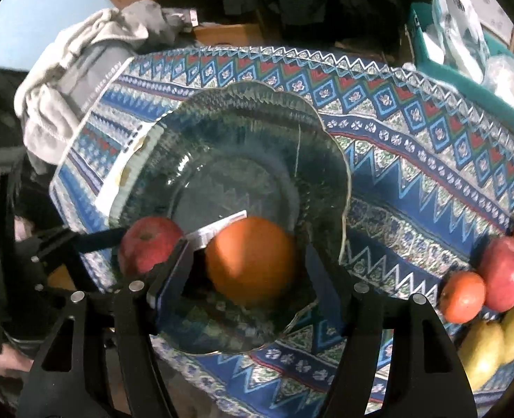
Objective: Organize fruits
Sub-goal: 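Lower the apple and orange into the glass bowl and open both tools, then move both tools back to the fruit cluster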
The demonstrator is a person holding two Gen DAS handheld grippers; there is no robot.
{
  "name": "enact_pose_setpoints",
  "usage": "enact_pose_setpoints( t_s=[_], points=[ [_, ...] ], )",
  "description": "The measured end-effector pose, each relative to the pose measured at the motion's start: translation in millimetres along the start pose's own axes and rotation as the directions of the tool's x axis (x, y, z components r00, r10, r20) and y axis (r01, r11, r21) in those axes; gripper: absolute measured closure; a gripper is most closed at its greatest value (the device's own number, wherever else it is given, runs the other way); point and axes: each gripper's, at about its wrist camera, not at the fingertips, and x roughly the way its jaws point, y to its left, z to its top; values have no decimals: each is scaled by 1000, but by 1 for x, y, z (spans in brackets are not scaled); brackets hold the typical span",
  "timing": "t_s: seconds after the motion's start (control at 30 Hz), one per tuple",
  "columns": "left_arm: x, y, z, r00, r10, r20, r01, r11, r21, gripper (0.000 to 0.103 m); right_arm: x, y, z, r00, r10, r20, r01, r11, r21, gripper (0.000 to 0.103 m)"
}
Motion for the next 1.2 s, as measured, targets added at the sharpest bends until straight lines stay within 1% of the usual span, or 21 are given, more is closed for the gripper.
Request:
enact_pose_setpoints(
  t_s=[0.03, 0.07, 0.1, 0.33, 0.53, 0.63, 0.77, 0.97, 1.13, 1.2],
  points=[
    [-2, 0, 1, 1000, 1, 2, -1, 1000, 1, 26, -1, -1, 0, 1000, -1, 3, 1, 1000, 4, 34],
    [-4, 0, 1, 1000, 10, 5, -10, 1000, 3, 22, -2, -1, 0, 1000, 3, 4, -3, 1000, 2, 34],
    [-6, 1, 0, 1000, 24, 12, -24, 1000, 5, 22, -3, 0, 0, 1000, 5, 3, -5, 1000, -1, 34],
    [-22, -5, 0, 998, 30, 63, -32, 999, 32, 22, -3, 2, -2, 1000, 9, 7, -9, 1000, -15, 35],
    [-24, -15, 1, 995, 42, 89, -48, 997, 66, 22, -5, 5, -3, 1000, 5, 13, -5, 1000, -21, 34],
    [-27, -19, 2, 995, 34, 97, -40, 997, 68, 22, -12, 3, -3, 1000, 4, 27, -4, 1000, -16, 34],
    [-32, -25, 3, 993, 30, 117, -38, 997, 68, 22, -34, -2, -4, 997, -6, 71, 6, 1000, 1, 34],
    [-41, -42, 6, 989, 12, 145, -24, 996, 82, 22, -74, -16, -9, 988, -81, 130, 76, 996, 41, 31],
    [-51, -62, 7, 986, -8, 169, -10, 994, 111, 22, -108, -34, -18, 972, -163, 167, 153, 985, 75, 30],
    [-54, -69, 8, 985, -16, 174, -5, 993, 119, 22, -118, -40, -21, 967, -183, 177, 170, 981, 89, 30]
  ],
)
